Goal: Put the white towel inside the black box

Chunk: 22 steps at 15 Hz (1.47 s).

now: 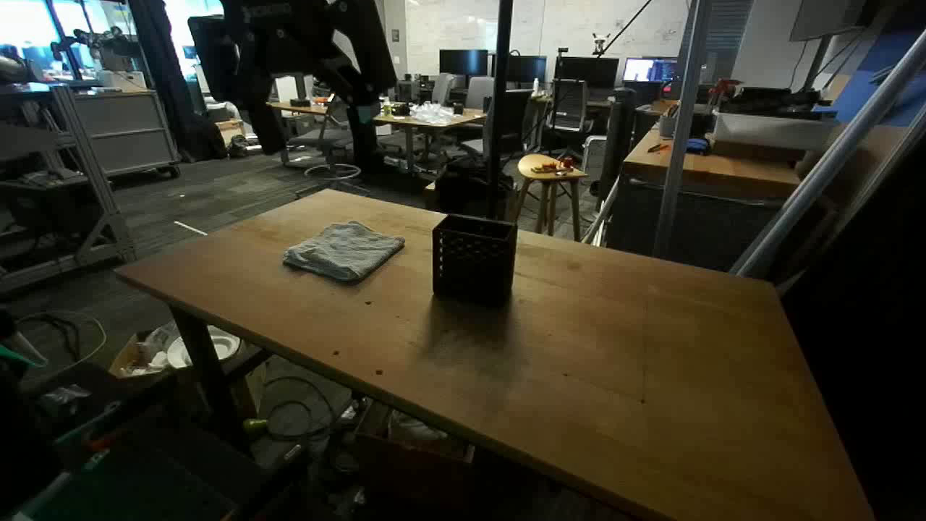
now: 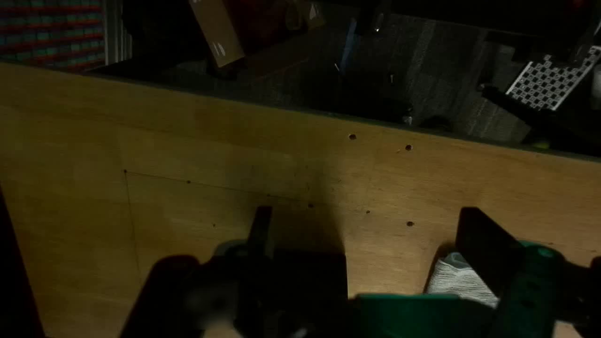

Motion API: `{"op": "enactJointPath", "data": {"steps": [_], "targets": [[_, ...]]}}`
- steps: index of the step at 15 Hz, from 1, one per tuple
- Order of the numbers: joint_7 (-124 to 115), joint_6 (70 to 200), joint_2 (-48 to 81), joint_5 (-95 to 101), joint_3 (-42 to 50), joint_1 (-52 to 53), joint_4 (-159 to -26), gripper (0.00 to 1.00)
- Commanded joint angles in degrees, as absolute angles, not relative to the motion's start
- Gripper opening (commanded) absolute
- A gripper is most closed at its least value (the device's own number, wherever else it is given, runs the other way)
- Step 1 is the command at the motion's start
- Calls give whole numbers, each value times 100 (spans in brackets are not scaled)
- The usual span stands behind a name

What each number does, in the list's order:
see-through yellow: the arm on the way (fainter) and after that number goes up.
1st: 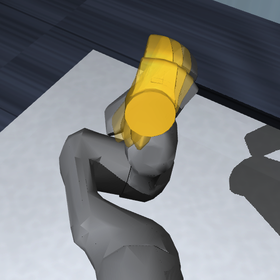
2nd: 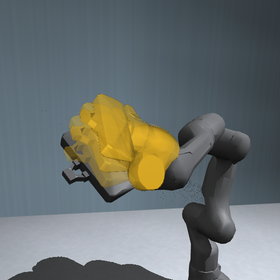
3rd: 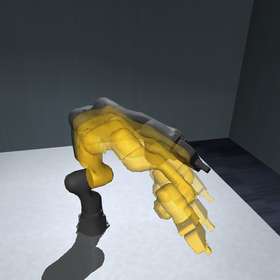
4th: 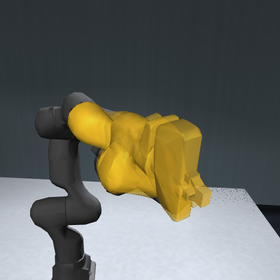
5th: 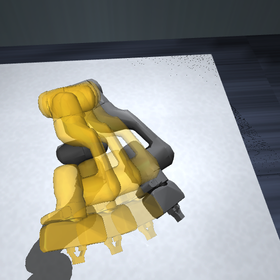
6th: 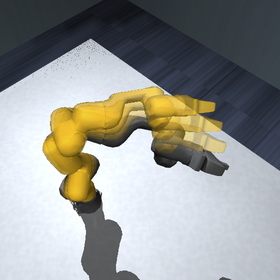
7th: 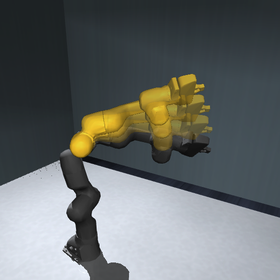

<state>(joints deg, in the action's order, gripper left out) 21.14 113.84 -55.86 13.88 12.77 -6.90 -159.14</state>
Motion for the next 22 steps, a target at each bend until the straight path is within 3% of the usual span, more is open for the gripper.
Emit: {"op": "enactJointPath", "data": {"steps": [1,11,22], "targets": [[2089,11360,-5590,1411,1300,-654,-15898,100],[2088,11360,-5590,1411,1300,-654,-15897,100],[818,12601,-3536,1308,-466,495,-14681,100]]}}
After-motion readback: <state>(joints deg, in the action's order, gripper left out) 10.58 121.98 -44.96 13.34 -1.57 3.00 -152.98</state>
